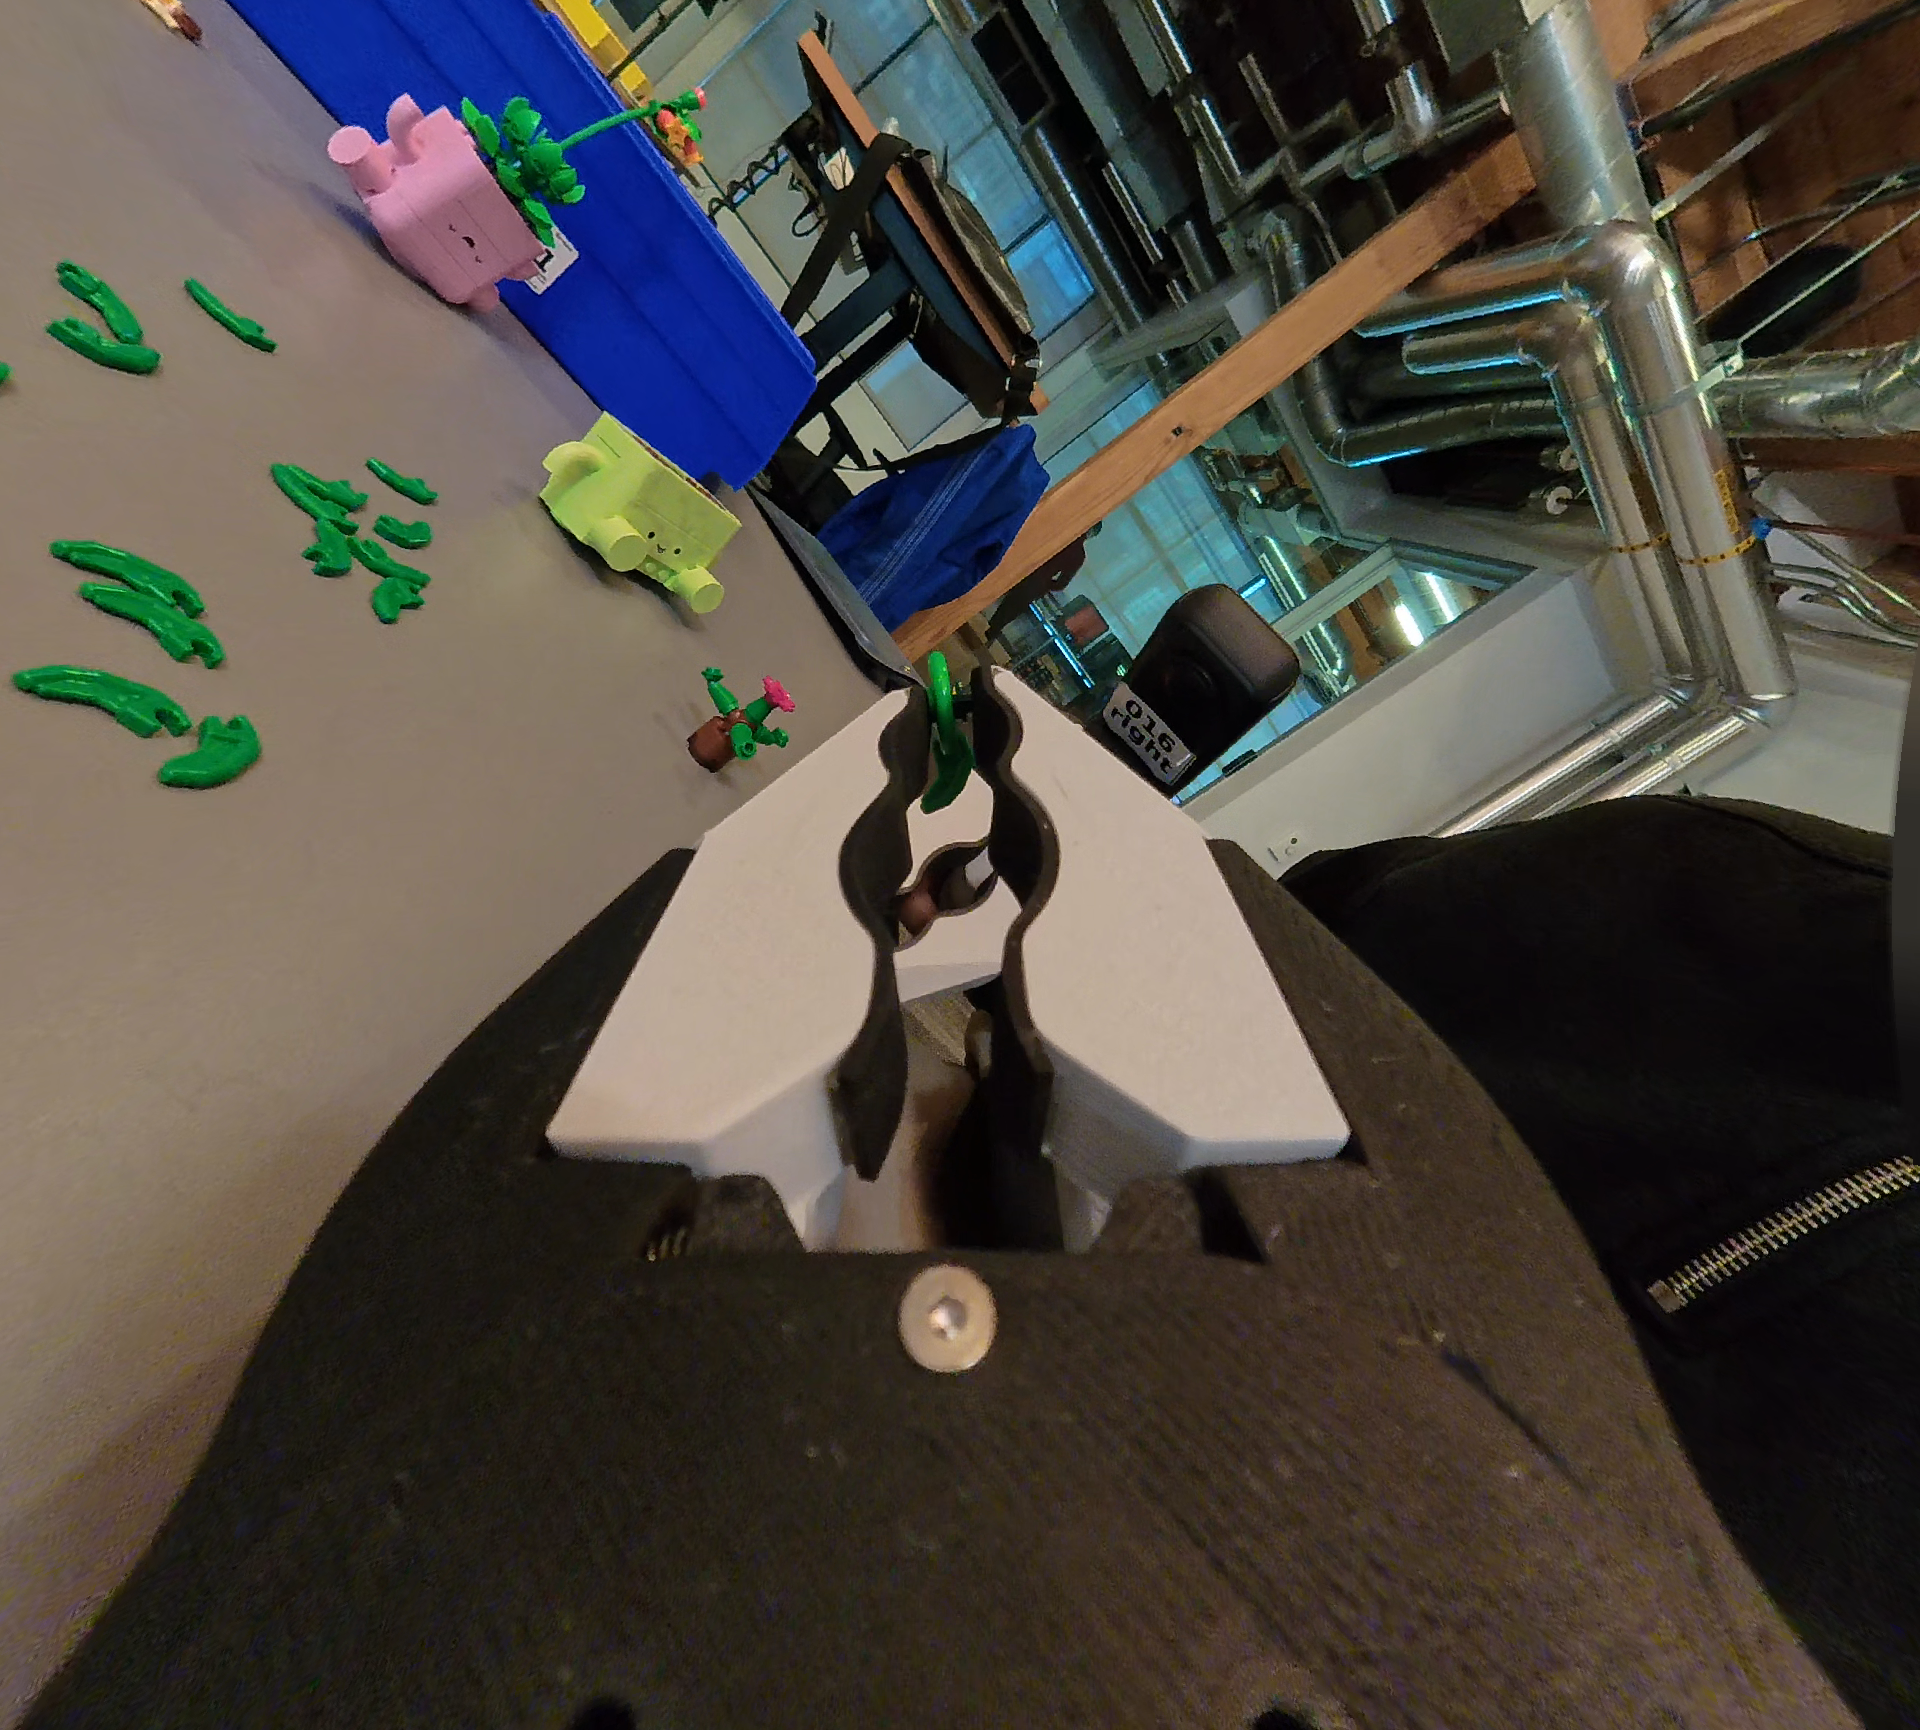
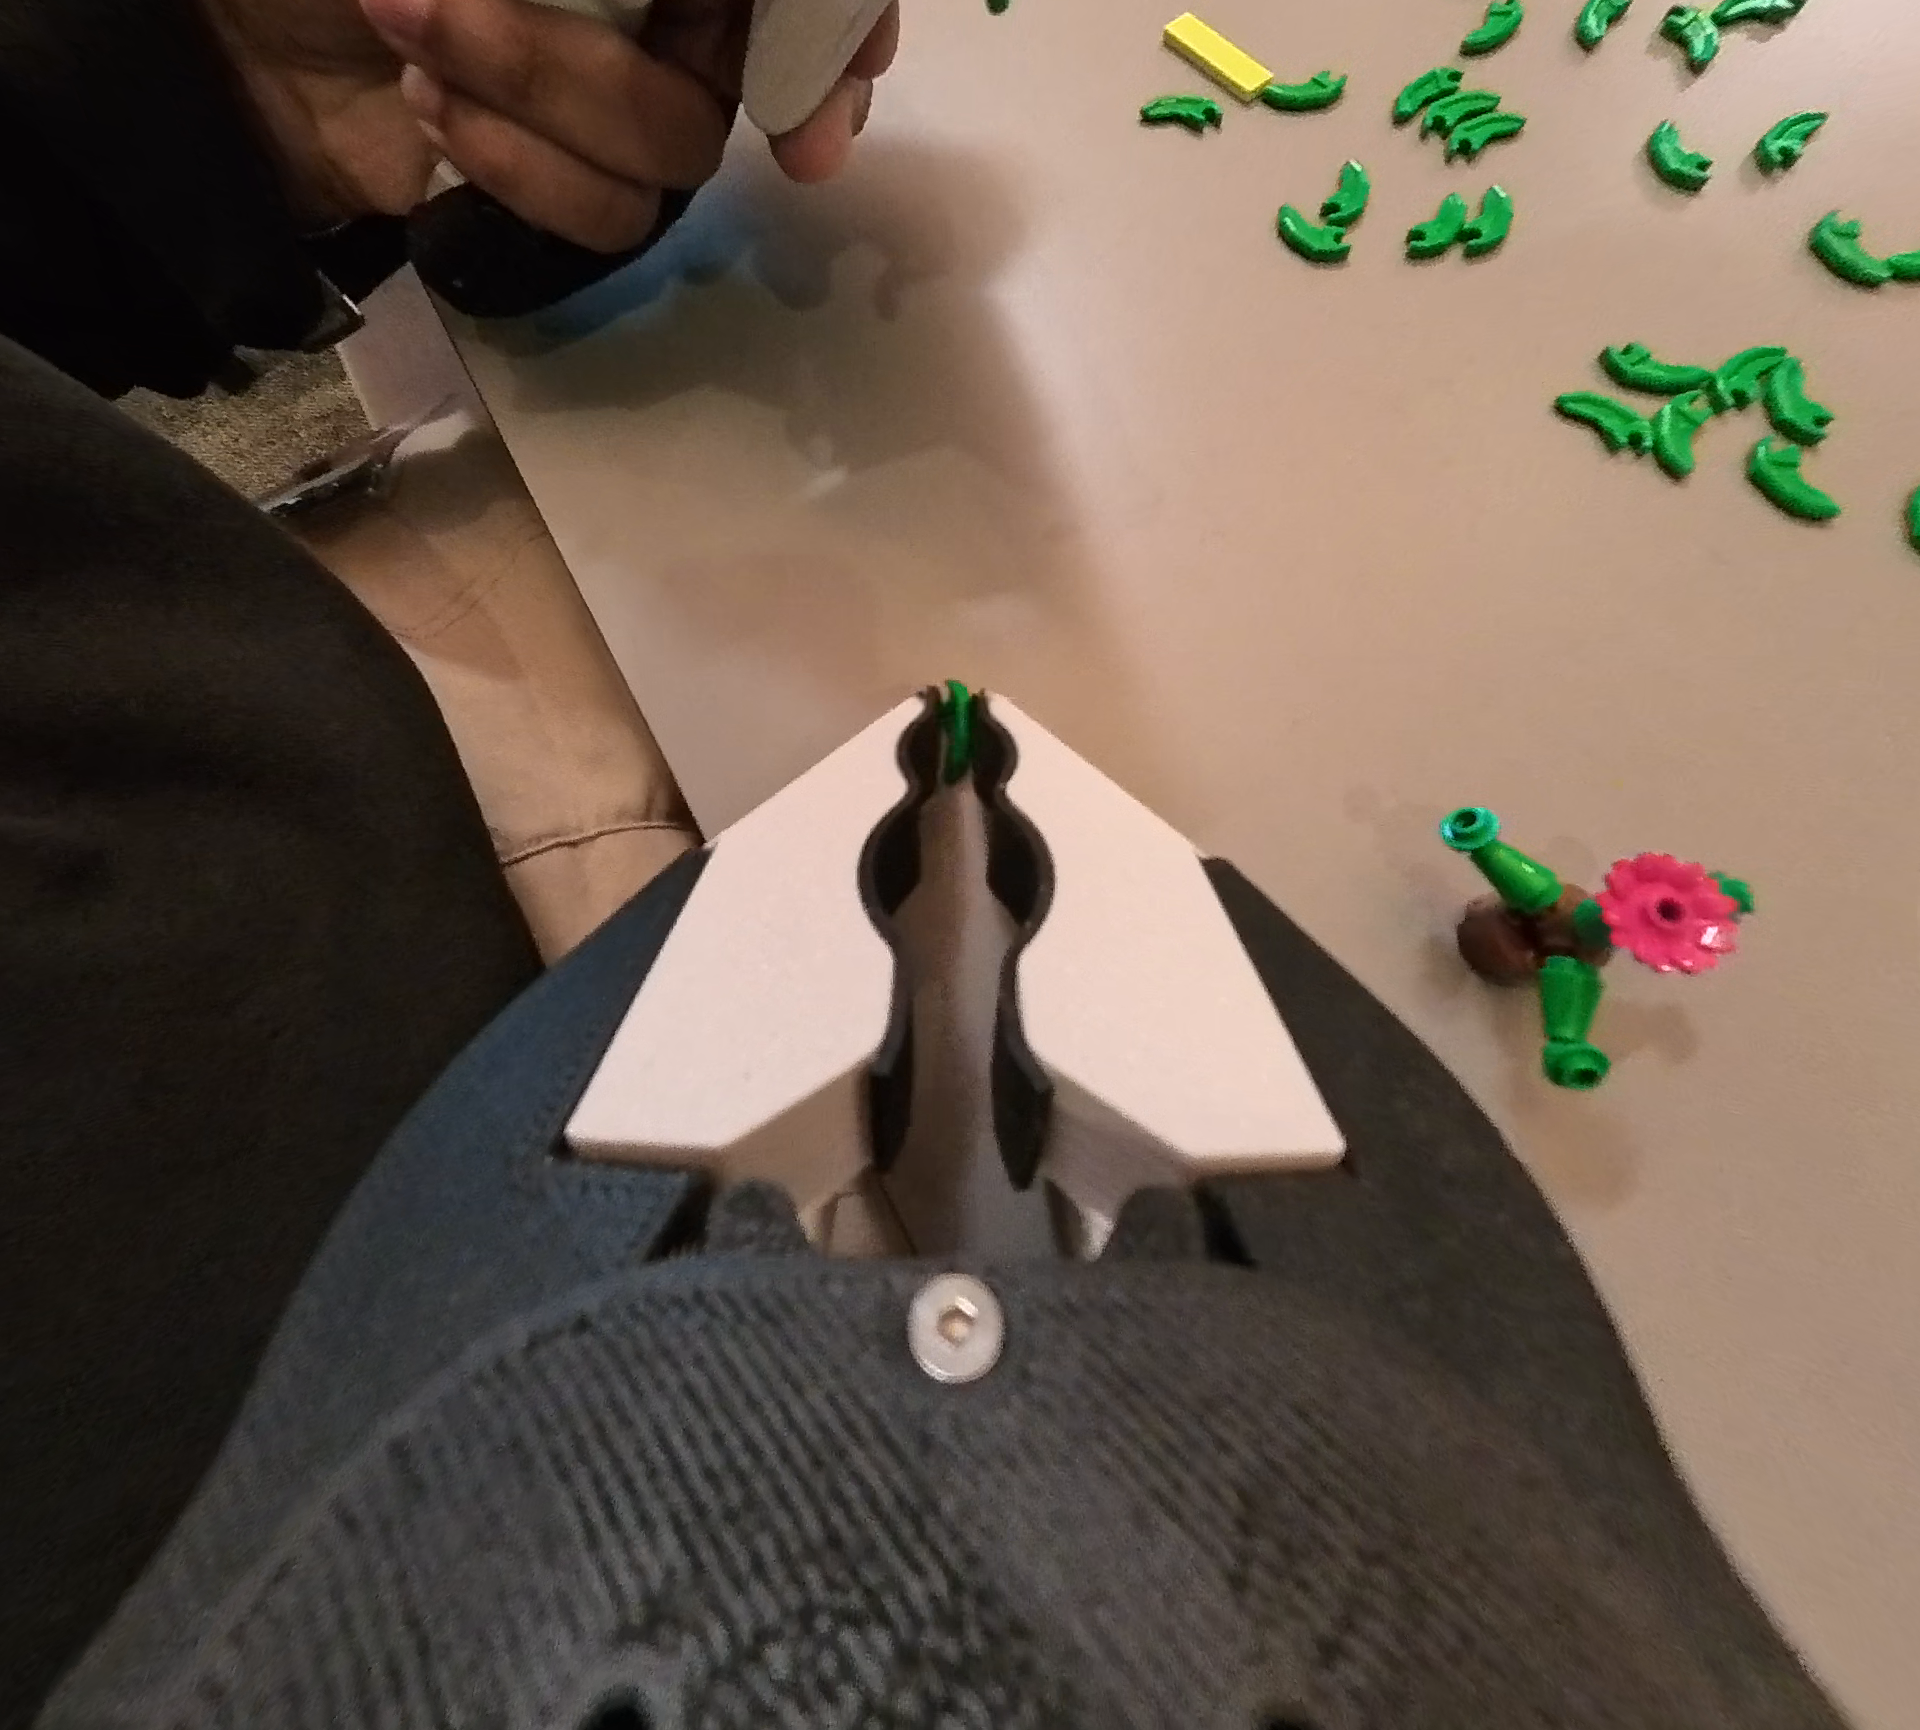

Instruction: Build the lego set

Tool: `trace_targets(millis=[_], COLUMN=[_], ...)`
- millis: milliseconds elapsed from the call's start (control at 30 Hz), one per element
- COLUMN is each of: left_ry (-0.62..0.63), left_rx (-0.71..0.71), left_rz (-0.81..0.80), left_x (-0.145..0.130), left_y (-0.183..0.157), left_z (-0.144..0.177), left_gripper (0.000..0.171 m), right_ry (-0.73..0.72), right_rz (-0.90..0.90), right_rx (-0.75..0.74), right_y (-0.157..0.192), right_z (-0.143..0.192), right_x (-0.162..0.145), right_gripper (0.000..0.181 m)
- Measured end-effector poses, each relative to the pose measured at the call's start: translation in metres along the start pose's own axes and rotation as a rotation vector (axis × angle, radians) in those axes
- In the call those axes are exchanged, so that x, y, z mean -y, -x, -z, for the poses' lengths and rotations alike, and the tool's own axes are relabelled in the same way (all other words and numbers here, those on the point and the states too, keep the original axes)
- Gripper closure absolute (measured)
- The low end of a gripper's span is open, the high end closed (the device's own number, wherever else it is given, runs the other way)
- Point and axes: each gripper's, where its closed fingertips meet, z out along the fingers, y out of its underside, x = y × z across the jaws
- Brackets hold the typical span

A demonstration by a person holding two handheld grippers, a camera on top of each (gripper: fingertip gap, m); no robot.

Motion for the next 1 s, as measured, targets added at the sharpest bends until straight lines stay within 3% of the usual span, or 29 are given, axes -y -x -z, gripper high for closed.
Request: trace_targets(millis=[467,667,800,1000], left_ry=[0.004,-0.007,0.015,0.039], left_rx=[-0.034,-0.266,-0.333,-0.379], left_rz=[0.061,0.324,0.390,0.434], left_x=[-0.003,-0.003,-0.009,-0.015], left_y=[0.000,-0.015,-0.023,-0.029], left_z=[-0.002,-0.005,-0.010,-0.015], left_gripper=[0.164,0.163,0.163,0.163], right_ry=[-0.008,-0.186,-0.325,-0.318], right_rz=[0.098,0.172,0.270,0.375], right_rx=[-0.034,-0.085,-0.081,-0.083], right_y=[0.003,-0.004,0.002,0.004], right_z=[0.003,0.027,0.050,0.054], right_x=[0.007,0.053,0.091,0.106], right_gripper=[0.180,0.180,0.180,0.180])
